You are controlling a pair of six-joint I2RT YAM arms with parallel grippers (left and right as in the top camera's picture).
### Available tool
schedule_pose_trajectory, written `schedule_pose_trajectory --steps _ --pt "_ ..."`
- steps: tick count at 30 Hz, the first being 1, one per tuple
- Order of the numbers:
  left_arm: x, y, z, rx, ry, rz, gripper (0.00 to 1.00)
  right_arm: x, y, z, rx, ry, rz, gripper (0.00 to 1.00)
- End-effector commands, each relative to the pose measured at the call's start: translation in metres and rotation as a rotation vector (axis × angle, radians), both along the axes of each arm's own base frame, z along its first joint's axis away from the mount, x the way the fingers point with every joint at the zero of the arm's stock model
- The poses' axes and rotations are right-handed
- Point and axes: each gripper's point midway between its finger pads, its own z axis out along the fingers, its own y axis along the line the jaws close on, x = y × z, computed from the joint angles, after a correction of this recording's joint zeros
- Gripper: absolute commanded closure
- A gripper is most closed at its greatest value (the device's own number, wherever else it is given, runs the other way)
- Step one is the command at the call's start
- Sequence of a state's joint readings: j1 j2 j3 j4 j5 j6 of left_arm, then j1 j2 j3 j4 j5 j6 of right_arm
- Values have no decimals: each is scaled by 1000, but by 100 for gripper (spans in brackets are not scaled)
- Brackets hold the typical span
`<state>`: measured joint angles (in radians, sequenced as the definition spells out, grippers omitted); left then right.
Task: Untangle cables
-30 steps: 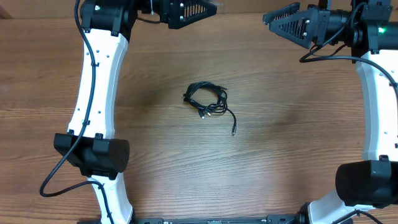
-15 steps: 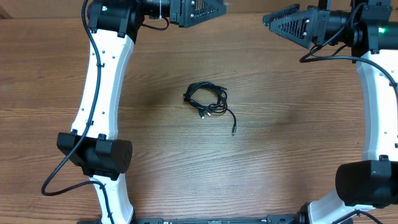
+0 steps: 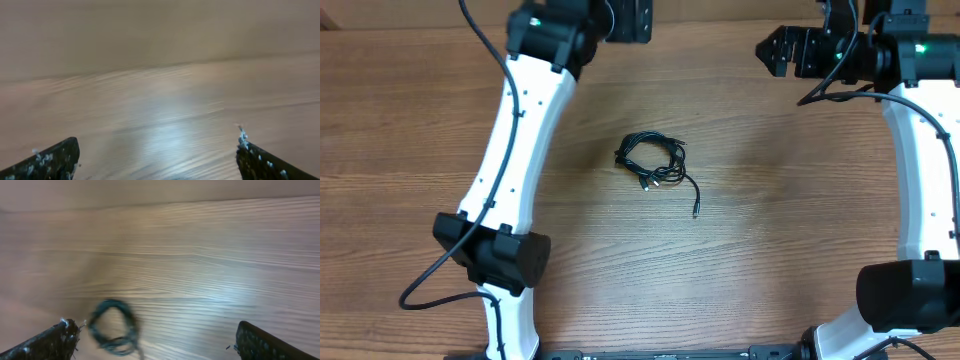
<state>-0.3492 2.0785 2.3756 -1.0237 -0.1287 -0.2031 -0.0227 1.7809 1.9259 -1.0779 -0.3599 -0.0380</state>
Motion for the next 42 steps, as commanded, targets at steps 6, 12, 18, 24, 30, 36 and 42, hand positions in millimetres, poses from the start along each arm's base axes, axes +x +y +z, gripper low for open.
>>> schedule_pose_trajectory --steps 6,12,18,24,30,36,42 --pt "-36 30 -9 156 115 27 0 -6 2 1 -25 11 13 0" --pt "-58 37 -36 201 248 17 0 -7 -3 -36 -72 131 -47 6" --pt "-60 44 -75 194 338 71 0 -16 0 -74 -124 232 -145 6" --pt "-60 55 -97 174 386 120 0 -22 10 -117 -110 298 -163 6" --pt "-57 56 -96 168 374 124 0 -26 20 -166 -24 337 -208 6" --pt "-57 54 -96 157 375 121 0 -41 71 -199 170 400 -175 9" --pt "-59 52 -98 147 387 110 0 -55 135 -198 289 470 -242 9"
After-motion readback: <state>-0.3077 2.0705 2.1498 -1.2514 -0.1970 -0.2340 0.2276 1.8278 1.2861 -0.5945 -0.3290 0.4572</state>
